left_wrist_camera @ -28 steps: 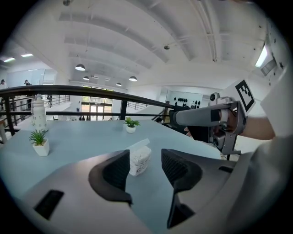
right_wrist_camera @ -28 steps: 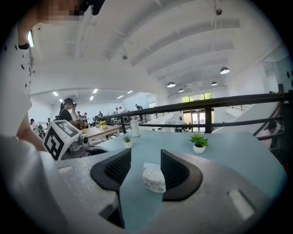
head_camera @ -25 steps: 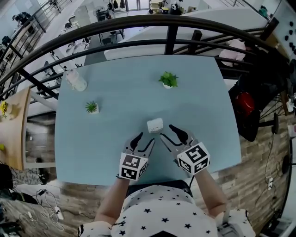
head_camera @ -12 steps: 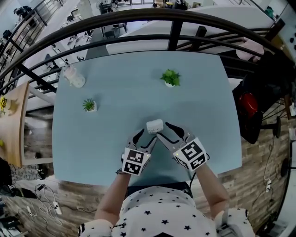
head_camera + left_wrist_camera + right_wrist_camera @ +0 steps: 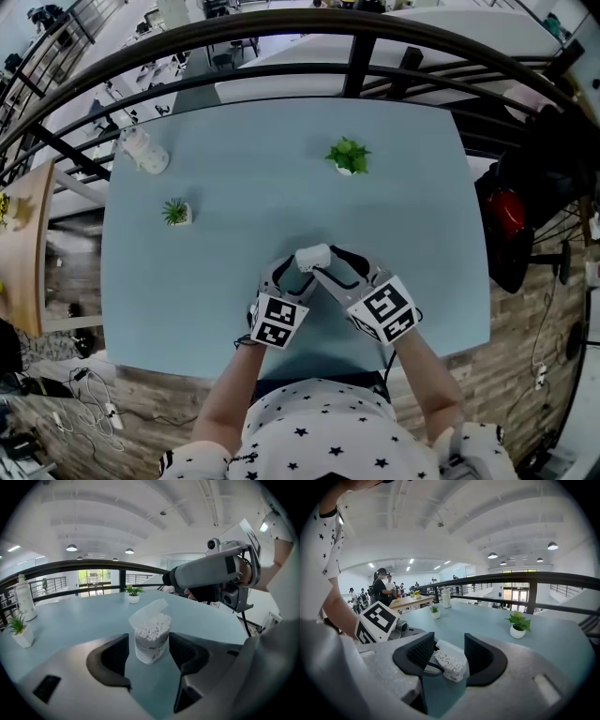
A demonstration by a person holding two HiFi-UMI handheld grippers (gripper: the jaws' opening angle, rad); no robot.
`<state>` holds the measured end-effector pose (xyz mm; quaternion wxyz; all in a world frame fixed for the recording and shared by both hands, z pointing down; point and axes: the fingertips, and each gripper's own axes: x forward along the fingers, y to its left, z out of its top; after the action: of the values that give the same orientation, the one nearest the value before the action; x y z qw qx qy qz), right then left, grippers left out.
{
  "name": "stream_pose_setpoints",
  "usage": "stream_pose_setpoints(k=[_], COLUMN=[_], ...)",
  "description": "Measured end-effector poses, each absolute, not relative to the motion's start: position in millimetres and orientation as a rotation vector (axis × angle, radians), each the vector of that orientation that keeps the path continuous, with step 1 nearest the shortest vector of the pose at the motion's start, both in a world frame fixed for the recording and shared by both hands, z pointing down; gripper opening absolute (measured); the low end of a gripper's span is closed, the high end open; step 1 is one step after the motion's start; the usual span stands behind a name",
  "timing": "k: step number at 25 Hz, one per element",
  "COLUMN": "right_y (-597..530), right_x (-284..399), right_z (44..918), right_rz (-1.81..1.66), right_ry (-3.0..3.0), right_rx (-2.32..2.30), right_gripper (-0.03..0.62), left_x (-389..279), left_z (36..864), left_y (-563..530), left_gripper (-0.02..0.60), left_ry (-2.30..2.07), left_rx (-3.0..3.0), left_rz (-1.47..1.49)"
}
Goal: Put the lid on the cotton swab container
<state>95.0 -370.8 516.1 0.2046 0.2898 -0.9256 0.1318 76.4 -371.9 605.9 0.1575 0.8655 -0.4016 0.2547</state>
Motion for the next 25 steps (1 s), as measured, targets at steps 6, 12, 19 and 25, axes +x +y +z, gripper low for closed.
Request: stream_pose_setpoints(k=[6, 12, 19, 25], right_y=[-378, -383, -384, -388], right_x=[96, 97, 93, 87], right_z=[520, 522, 524, 529], right_rz=[0.395, 0.412, 0.422, 0.432], right_ry=[-2.580, -2.580, -2.581, -2.578], right_rx=[0.820, 0.827, 0.809, 0.790], right_gripper=[0.186, 0.186, 0.186, 0.186], left_x=[85, 85, 86, 86], left_z=[614, 616, 616, 617], left_y=[-377, -379, -379, -379], left_gripper=[0.251, 0.242, 0.241, 0.239], left_ry=[-1.086, -1.074, -1.067, -1.065], left_rx=[2.526, 2.531, 2.532, 2.532], left_rz=[0.746, 0.724, 0.724, 0.720])
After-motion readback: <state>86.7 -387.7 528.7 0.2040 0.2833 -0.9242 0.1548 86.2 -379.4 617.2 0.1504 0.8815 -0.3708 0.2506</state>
